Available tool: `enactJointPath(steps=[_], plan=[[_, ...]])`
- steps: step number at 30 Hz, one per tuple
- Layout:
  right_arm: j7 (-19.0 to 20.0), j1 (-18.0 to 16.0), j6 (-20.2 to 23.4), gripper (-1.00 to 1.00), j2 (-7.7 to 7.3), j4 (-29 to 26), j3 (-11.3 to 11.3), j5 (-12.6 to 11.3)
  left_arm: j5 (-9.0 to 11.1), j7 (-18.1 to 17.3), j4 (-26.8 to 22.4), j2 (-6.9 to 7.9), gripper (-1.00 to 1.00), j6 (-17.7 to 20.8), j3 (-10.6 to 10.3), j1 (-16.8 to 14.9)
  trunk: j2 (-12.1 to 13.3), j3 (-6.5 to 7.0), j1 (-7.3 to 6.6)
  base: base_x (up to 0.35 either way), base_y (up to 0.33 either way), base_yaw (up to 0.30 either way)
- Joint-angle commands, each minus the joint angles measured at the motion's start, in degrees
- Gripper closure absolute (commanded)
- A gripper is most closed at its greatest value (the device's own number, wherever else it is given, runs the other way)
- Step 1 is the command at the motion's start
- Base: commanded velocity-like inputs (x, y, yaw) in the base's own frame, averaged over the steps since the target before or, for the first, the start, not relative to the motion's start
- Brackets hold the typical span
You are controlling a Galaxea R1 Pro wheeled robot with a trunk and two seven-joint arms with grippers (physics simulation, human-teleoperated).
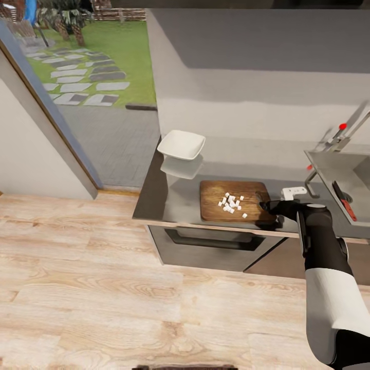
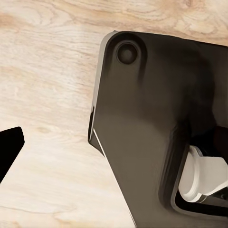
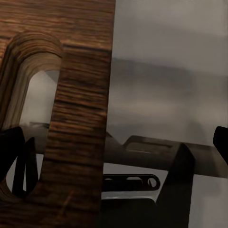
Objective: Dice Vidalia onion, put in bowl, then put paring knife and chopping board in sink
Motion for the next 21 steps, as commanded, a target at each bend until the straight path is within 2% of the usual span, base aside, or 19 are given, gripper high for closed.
enactJointPath(steps=[1, 21], plan=[[0.66, -0.02, 0.27, -1.00, 0.02, 1.24, -0.06, 0.40, 0.59, -0.27, -0.07, 0.03, -1.00, -0.04, -0.12, 0.02, -0.07, -0.13, 0.04, 0.000, 0.000, 0.000], [0.70, 0.00, 0.36, -1.00, 0.02, 1.24, -0.06, 0.40, 0.57, -0.27, -0.07, 0.03, -1.00, -0.04, -0.12, 0.02, -0.07, -0.35, 0.04, 0.000, 0.000, 0.000]])
